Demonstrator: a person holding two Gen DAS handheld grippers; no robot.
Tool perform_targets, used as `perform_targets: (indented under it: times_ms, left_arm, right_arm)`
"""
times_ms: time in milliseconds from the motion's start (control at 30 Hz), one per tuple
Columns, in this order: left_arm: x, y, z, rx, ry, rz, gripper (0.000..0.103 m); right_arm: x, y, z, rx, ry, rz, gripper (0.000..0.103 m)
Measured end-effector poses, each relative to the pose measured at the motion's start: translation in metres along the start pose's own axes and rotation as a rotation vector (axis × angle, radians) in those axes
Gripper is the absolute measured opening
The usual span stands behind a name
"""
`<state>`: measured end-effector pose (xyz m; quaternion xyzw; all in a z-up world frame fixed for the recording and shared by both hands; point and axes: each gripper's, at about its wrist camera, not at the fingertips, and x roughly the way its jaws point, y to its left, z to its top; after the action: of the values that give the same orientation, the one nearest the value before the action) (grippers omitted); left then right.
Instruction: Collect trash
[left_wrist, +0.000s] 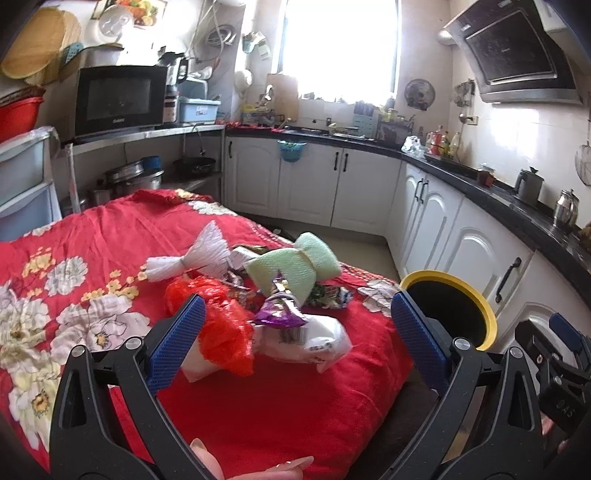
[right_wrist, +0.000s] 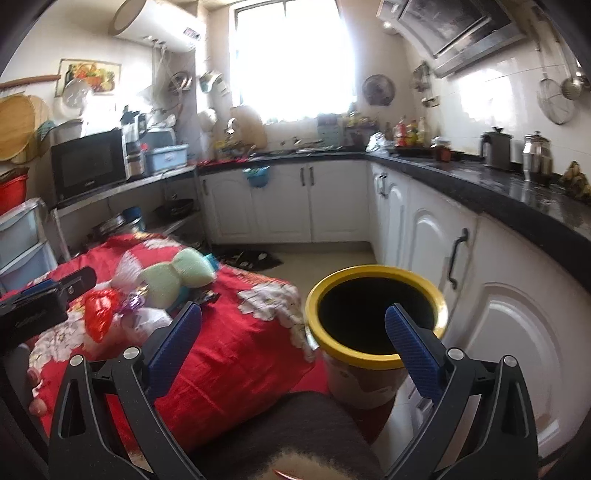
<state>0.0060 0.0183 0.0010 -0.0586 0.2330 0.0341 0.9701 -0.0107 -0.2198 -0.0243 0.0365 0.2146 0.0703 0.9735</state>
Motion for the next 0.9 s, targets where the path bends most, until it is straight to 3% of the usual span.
perform_targets:
  times_ms: [500,833,900]
  left_arm:
    - [0.02,0.069,0.011,-0.153,0.09,0.126,0.092]
    - [0.052,0.105,0.02,-0.211,0.26,0.082,0.092]
    - [0.063,0.114,0.022,-0.256,0.302,0.04,0.092]
  right_arm:
    - [0.054,0.061,0.013,-0.115,0.122,0.247,0.097]
    - [0.116,0.079,0.055,-0.059,0.256,0.377,0.096]
    - [0.128,0.089,0.059,-0.067,0.304,0.408,0.094]
